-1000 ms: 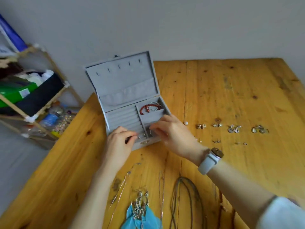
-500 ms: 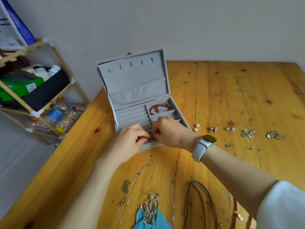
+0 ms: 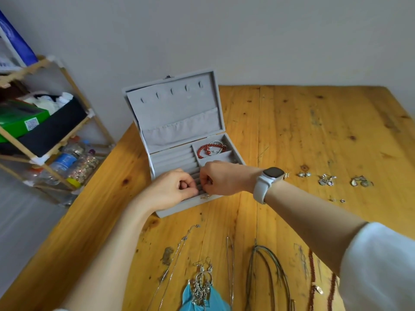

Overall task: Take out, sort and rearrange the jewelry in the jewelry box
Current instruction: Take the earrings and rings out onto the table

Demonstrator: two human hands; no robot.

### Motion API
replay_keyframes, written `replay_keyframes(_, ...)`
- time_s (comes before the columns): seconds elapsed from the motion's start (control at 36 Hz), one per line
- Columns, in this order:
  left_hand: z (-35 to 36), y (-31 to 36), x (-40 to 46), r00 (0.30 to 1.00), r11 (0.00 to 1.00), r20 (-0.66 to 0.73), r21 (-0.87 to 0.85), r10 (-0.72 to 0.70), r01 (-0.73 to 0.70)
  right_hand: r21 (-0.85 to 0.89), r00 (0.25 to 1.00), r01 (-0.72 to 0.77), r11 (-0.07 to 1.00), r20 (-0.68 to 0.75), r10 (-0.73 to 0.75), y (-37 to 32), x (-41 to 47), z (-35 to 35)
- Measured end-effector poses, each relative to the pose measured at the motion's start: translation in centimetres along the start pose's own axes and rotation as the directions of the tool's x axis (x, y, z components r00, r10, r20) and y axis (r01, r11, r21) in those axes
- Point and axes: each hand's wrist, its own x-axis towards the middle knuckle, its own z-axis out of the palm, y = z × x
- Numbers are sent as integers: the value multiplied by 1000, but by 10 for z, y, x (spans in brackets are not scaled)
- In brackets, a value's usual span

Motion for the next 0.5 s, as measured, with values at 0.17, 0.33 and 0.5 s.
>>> replay_keyframes(0.17,1,-3,-7,992,975,-119,-221,-45,18,94,998,38,995,-61,-32,5,-7,6)
replay_keyframes(0.33,12,14,-23,941,831,-309,-553,-138,-60,270,988,47,962,-152,-6,8,-17,11)
replay_keyframes(0.5,31,44,-37,907,628,-356,-764,-226,-144,580,863,130,805,-465,196,17,-54,11)
